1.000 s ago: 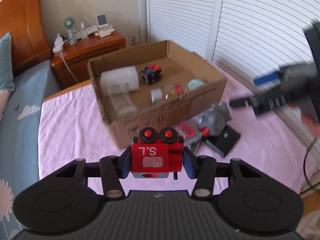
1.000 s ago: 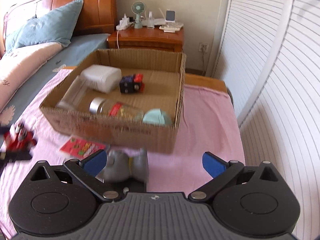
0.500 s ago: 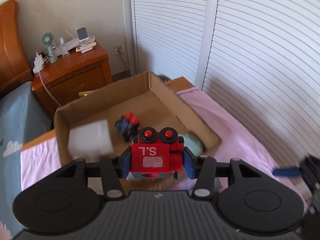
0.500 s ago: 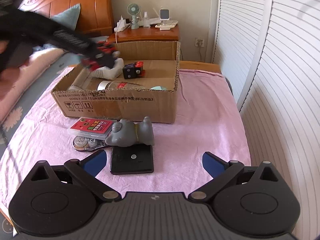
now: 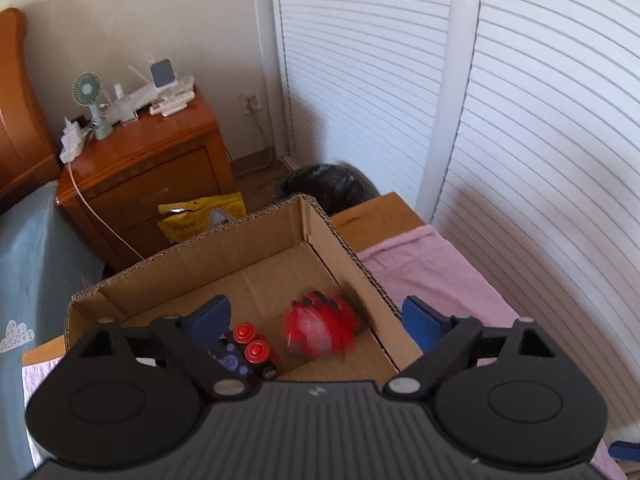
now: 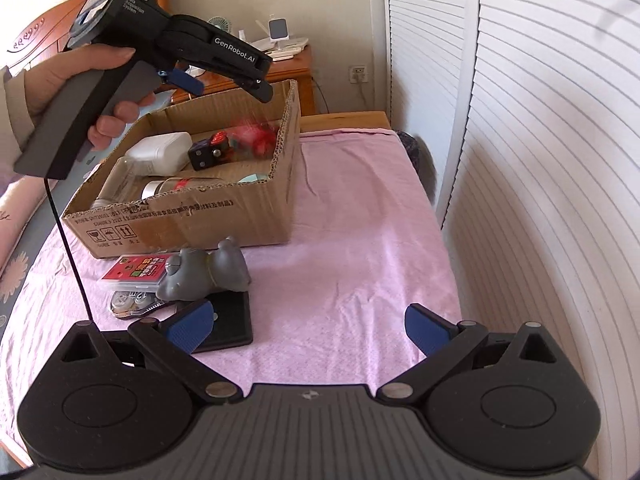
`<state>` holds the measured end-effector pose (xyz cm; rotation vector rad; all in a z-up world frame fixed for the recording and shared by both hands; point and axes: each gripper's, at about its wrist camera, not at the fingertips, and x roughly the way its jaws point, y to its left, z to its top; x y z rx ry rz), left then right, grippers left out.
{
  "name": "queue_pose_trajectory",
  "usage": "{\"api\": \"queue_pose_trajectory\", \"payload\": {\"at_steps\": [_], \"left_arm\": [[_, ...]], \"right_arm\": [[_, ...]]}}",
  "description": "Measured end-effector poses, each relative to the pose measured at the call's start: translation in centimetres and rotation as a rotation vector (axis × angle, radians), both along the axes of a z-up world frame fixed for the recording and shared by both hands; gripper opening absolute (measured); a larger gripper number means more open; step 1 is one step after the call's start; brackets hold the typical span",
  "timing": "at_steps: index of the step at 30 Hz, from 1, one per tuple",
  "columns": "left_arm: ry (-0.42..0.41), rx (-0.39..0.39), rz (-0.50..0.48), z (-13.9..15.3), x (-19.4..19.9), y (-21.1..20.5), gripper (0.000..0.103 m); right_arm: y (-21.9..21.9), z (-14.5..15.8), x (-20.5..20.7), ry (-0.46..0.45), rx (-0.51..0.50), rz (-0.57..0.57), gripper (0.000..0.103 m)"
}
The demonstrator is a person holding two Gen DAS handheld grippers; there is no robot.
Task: Organize rigid objects
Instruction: 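Lower the red train into the box and open the left tool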
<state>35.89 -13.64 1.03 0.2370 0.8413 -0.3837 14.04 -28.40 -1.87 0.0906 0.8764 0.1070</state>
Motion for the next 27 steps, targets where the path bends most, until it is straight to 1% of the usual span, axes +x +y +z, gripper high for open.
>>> {"api": "queue_pose_trajectory", "payload": {"at_steps": [4,7,9,11,17,19,23,27], "left_arm": [[0.013,0.011,-0.004,0.2,-1.2,0.5,0.093],[0.015,0.010,0.001,0.9,-2.3,1.4,0.093],[0.003,0.013,0.004,1.6,-3.2,2.1,0.094],[-0.012,0.020,0.011,2.3,-4.4,2.8,0.098],[-0.051,0.025,0.028,3.7,-8.9,5.4,0.098],[-0.055,0.024,0.043,3.7,-10.7,6.5,0.098],[-0.045,0.025,0.087,3.2,-13.7,8.3,0.098],[-0.044,0.020,0.127,2.3,-16.4,9.7,0.098]], "right_arm": [[0.1,0.1,-0.2,-0.004,0.001,0.006,0.103],[0.4,0.3,-0.5,-0.009,-0.001,0.013,0.103],[0.6,0.5,-0.9,-0.018,0.002,0.022,0.103],[0.8,0.7,-1.2,-0.027,0.009,0.031,0.103],[1.5,0.8,-2.4,-0.040,-0.006,0.061,0.103],[1.8,0.5,-2.8,-0.035,-0.027,0.064,0.103],[2.2,0.3,-3.8,-0.026,-0.025,0.083,0.103],[2.6,0.4,-4.7,-0.039,-0.031,0.106,0.103]]}}
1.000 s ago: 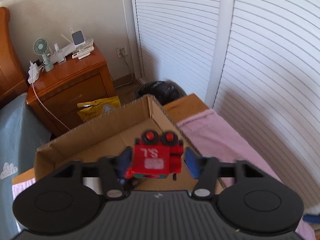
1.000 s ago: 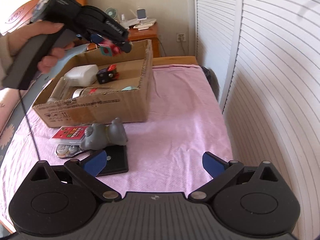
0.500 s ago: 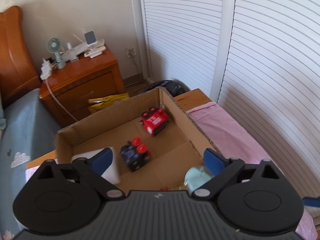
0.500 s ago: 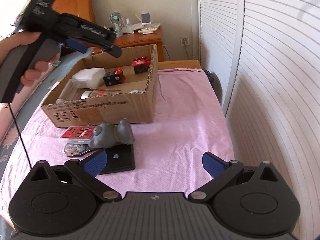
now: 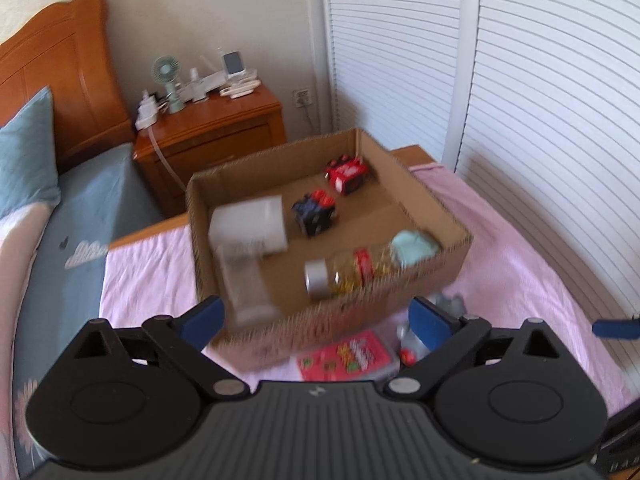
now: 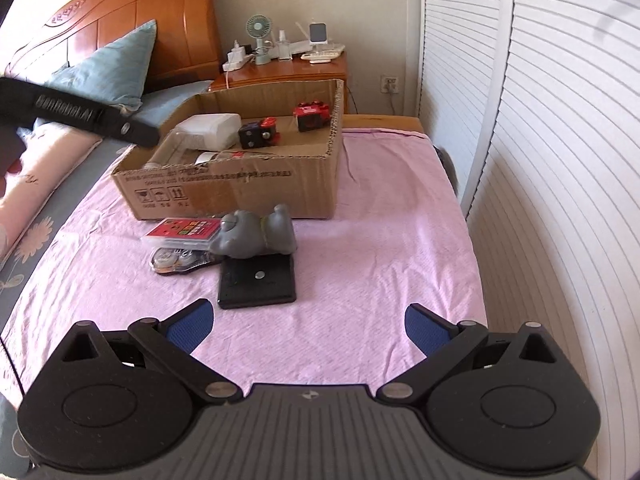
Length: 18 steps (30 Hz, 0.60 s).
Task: Organize rigid objects
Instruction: 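Lower the red train into the box and open the left tool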
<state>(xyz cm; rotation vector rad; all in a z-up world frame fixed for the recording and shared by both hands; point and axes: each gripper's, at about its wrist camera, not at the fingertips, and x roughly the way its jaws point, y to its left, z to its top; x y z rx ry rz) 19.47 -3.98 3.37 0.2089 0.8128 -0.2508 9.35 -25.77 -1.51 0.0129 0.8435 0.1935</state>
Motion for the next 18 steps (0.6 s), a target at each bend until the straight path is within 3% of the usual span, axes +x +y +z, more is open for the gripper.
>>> {"api": "queue_pose_trajectory", "payload": {"at_steps": [13,18], "left_arm": [[-0.066,0.028,0.083,-4.5,-5.4,1.5,0.099],[-0.028,0.019,0.077,-7.1,-5.5,1.1,0.101]], "right_arm": [[2.6,-3.6,1.1,0.044,-0.072,0.068,0.103],[4.1,-5.2,2.3,0.078,-0.117,0.094,0.103]]}}
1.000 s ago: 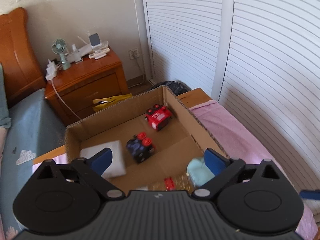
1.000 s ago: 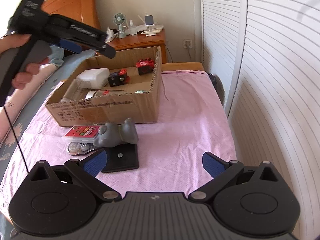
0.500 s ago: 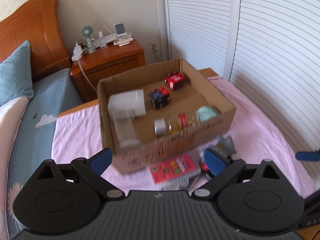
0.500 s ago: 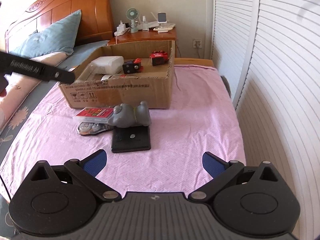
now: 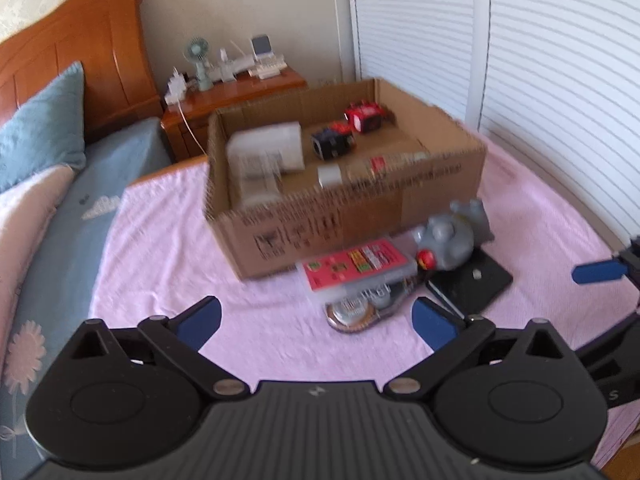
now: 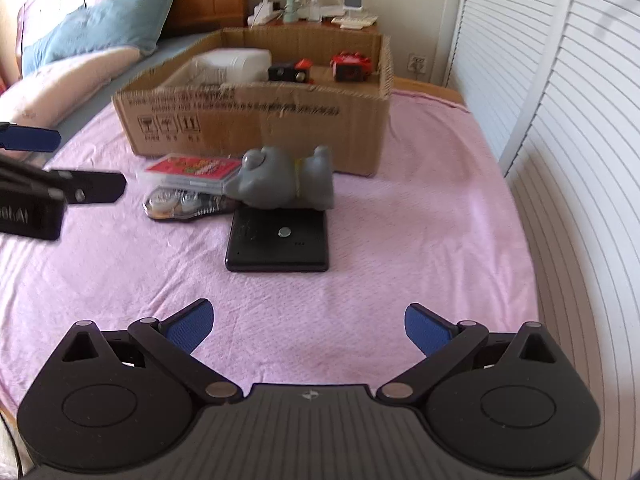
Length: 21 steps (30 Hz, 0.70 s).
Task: Organize rigid objects
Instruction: 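Lower the red train into the box and open the left tool, then grasp the black square stand with the right tool while the left tool grasps the pink card pack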
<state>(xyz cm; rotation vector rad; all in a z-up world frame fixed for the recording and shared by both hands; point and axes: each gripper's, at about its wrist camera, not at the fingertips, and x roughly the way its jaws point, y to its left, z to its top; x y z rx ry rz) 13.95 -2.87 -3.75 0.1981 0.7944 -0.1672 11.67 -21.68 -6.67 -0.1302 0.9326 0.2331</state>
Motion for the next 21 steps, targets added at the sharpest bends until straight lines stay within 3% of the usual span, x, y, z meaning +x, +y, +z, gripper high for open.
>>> {"api": "queue_pose_trajectory", "payload": {"at_steps": [6,21], "left_arm": [[0.056,-0.065,0.028,-2.0,1.1,-0.1,0.101],[0.068,-0.127,0.000,-2.4,4.5,-1.1,0.101]], "right_arm": [[0.6,-1.4,0.9,0.027,-0.031,0.016,0.103],[1.1,-1.7,2.3,-0.005,-0.013,0.058,0.103]]}}
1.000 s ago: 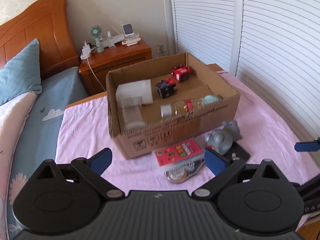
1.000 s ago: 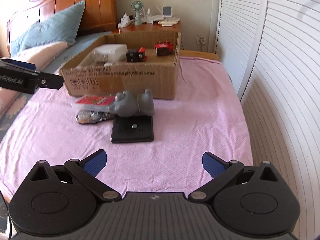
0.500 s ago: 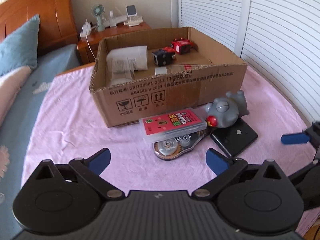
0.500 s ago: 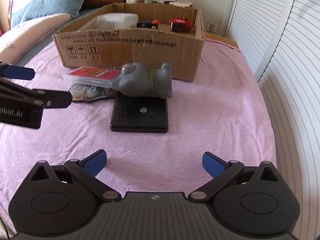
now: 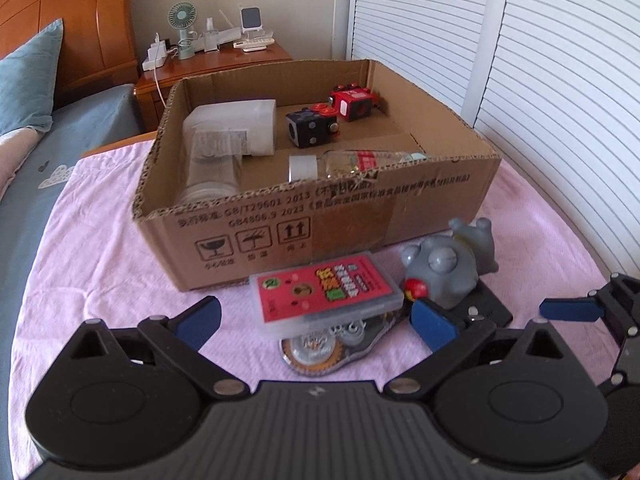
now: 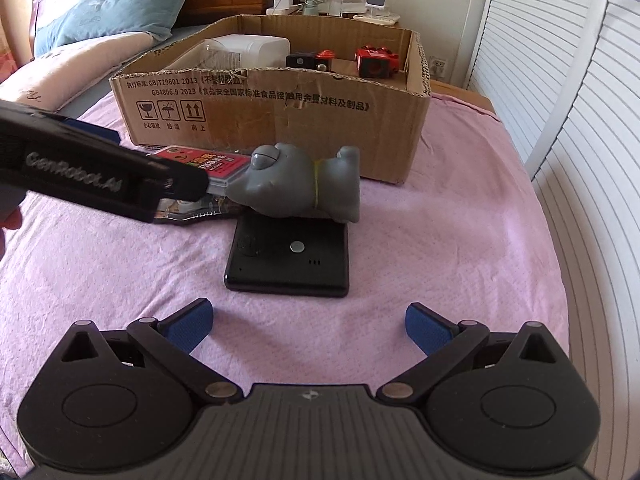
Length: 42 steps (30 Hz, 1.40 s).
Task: Organize rigid objects
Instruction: 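Grasp the black square stand with the right tool while the left tool grasps the pink card pack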
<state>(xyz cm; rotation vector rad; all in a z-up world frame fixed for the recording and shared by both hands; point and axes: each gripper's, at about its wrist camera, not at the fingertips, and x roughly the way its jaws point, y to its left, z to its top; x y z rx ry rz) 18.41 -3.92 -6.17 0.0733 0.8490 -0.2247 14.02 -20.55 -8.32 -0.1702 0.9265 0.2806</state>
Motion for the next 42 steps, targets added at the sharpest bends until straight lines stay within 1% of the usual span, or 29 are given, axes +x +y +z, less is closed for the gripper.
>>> {"api": "queue_pose_trajectory", "payload": {"at_steps": [4,8,14,20,26,31,34,36,42], "left_arm": [[0.012,-0.006,-0.010,-0.5,0.9,-0.3,0.101],[0.024,-0.005,0.002,-1.1,1.6,-0.5,0.101],[0.033,-0.033,0.022,-1.4,1.9,-0.1,0.102],[0.006,0.021,0.015,-1.6,1.5,-0.3,0.102],[0.009,0.032,0.073,-1.6,1.6,1.1,0.102],[0.041,0.006,0.131,-2.1,2.6,1.9,0.102],[0.034,-0.001,0.140,-2.2,2.7,2.0,0.102],[0.028,0.009,0.145,-2.2,2.5,2.4,0.102],[0.021,0.016,0.183,-2.2,1.9,4.5,0.102]], "right_arm": [[0.0,0.0,0.1,-0.002,0.001,0.004,0.103],[0.0,0.0,0.0,-0.008,0.002,0.009,0.103],[0.1,0.0,0.1,-0.010,0.002,0.005,0.103],[0.2,-0.1,0.1,-0.013,0.002,0.006,0.103],[0.2,-0.1,0.1,-0.013,0.003,0.006,0.103],[0.2,-0.1,0.1,-0.013,0.002,0.001,0.103],[0.2,-0.1,0.2,-0.012,0.002,-0.002,0.103],[0.2,-0.1,0.2,-0.013,0.002,-0.002,0.103],[0.3,-0.1,0.3,-0.012,0.001,-0.001,0.103]]}}
